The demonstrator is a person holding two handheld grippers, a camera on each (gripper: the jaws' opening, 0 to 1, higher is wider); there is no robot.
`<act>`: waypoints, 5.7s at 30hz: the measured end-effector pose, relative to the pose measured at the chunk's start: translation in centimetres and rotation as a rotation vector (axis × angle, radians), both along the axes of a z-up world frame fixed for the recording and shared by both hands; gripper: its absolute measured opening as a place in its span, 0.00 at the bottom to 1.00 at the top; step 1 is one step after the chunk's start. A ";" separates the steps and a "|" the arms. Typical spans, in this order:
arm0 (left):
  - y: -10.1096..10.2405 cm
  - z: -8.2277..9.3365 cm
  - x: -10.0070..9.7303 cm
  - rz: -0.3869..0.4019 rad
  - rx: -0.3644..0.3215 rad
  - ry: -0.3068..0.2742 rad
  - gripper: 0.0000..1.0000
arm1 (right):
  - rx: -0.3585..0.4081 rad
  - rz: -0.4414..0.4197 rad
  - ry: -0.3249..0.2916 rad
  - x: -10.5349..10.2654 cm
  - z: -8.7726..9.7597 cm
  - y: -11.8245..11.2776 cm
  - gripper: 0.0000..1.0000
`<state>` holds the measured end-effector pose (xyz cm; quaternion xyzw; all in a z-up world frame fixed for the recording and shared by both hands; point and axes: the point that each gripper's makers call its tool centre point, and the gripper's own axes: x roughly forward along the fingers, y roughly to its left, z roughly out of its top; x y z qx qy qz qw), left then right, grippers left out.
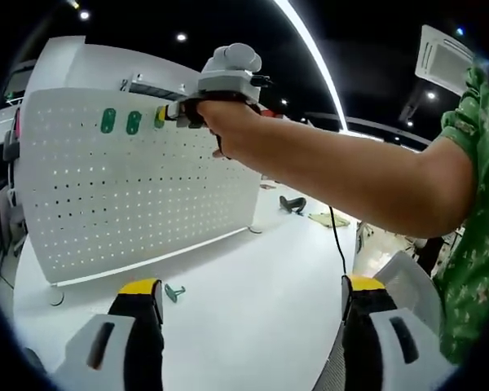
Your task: Insert the hook assembly into the mounting plate slot until the hook locks in place.
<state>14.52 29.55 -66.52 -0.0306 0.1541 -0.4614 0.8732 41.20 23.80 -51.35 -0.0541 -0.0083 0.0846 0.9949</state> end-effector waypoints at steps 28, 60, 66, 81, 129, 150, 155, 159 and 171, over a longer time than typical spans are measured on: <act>0.2 -0.2 0.2 -0.008 -0.004 0.004 0.91 | 0.008 -0.028 0.011 0.7 0.0 -0.4 0.01; 0.5 -0.3 0.3 -0.010 -0.002 0.003 0.90 | 0.013 -0.040 0.028 0.9 -0.8 -0.3 0.01; 0.6 -0.4 0.5 -0.012 -0.001 0.003 0.90 | 0.010 -0.045 0.025 1.0 -1.0 -0.2 0.01; 0.8 -0.6 0.6 -0.011 0.001 0.007 0.89 | 0.010 -0.050 0.010 1.0 -1.2 -0.1 0.02; 0.8 -0.3 0.2 -0.002 0.015 0.002 0.89 | 0.015 -0.014 0.029 0.4 -2.1 -0.2 0.22; 0.4 -0.1 -0.3 0.005 0.032 -0.005 0.90 | 0.037 -0.008 0.007 -0.3 -1.9 -1.3 0.61; 0.1 0.2 -0.7 0.008 0.037 -0.008 0.90 | 0.050 -0.007 0.001 -0.5 -1.9 -1.9 0.70; -0.1 0.4 -0.9 0.011 0.041 -0.012 0.90 | 0.039 0.001 0.002 -1.2 -2.0 -2.3 0.76; -0.5 1.0 -1.6 0.025 0.054 -0.025 0.89 | 0.031 0.020 0.000 -2.6 -1.7 -3.5 0.79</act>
